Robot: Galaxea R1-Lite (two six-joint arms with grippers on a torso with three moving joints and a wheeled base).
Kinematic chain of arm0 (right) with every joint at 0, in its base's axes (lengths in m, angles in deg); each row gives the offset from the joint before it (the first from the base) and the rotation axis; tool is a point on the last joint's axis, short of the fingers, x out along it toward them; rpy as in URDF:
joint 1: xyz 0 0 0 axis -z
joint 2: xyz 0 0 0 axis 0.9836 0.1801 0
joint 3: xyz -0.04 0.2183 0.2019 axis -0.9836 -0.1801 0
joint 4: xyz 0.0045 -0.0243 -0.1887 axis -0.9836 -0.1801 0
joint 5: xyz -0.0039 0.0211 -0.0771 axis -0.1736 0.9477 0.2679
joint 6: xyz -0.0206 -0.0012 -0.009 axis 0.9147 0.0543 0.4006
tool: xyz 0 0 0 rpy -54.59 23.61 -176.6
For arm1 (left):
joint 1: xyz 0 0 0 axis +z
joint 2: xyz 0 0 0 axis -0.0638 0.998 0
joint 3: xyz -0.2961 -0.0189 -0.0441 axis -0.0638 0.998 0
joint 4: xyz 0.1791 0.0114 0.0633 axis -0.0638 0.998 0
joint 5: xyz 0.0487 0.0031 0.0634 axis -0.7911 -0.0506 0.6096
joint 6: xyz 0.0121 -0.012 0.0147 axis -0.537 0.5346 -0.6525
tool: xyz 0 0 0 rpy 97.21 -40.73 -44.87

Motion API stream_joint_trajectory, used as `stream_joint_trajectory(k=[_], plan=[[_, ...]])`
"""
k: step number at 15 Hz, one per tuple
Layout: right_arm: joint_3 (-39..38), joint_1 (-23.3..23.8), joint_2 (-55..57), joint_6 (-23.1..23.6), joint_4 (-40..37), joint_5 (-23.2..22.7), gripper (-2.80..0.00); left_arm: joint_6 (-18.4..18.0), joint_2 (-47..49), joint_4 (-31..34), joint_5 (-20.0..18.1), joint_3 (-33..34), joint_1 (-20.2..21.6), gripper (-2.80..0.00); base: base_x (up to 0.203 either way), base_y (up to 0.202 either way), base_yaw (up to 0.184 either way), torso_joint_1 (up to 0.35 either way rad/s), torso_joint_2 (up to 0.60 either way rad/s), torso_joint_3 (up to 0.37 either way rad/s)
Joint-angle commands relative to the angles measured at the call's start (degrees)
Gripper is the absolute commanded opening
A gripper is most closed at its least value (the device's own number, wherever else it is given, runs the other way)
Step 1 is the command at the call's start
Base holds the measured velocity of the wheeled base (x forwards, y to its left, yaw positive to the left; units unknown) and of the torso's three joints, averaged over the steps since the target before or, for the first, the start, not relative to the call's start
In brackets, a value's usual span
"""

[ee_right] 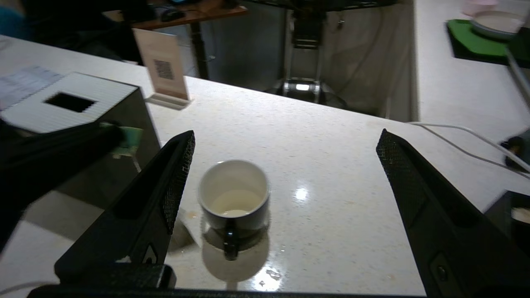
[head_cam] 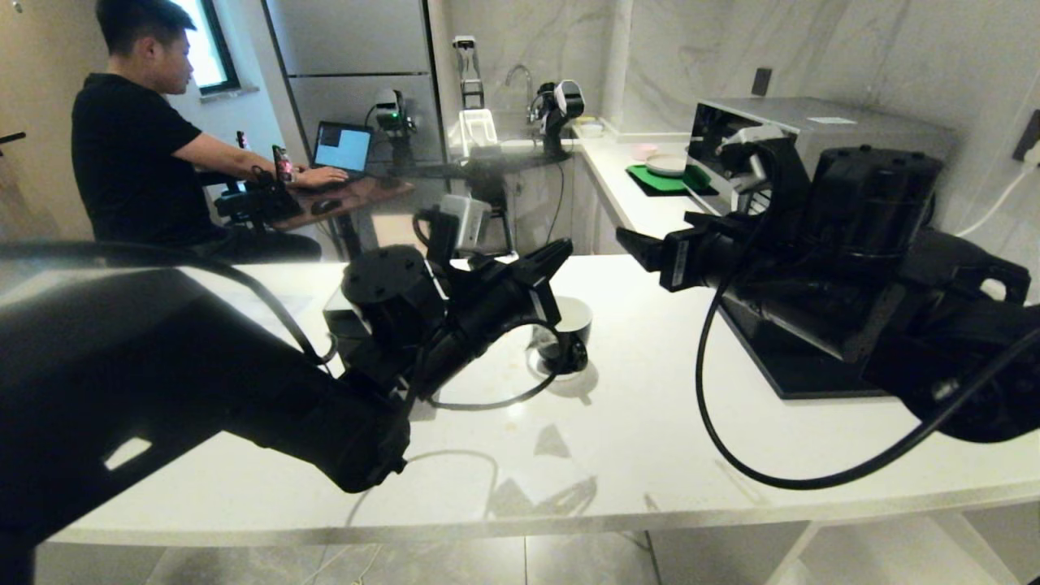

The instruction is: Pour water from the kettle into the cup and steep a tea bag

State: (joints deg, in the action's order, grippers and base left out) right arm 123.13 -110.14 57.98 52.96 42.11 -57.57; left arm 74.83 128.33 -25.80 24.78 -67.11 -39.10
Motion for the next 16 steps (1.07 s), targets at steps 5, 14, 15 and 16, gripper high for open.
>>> stream_joint_trajectory(k=[5,14,15,16], plan=[[-1.46,2.91,-3.0,0.86,-0.04,6.01,0.0,0.09,-0.98,-0.46,1.2,0.13,-0.07,-2.8,0.0,0.0,0.0,0.0,0.0,0.0],[-7.86,4.87,-7.85,2.53,0.51,7.08,-2.8,0.09,-1.75,-0.44,1.2,1.26,-0.07,-2.8,0.0,0.0,0.0,0.0,0.0,0.0],[-8.52,5.35,-8.24,2.53,0.51,7.14,-2.8,0.09,-1.66,-0.44,1.2,1.27,-0.07,-2.8,0.0,0.0,0.0,0.0,0.0,0.0],[-8.87,5.93,-8.77,2.59,0.53,7.16,-2.8,0.09,-1.66,-0.44,1.2,1.19,-0.07,-2.8,0.0,0.0,0.0,0.0,0.0,0.0]])
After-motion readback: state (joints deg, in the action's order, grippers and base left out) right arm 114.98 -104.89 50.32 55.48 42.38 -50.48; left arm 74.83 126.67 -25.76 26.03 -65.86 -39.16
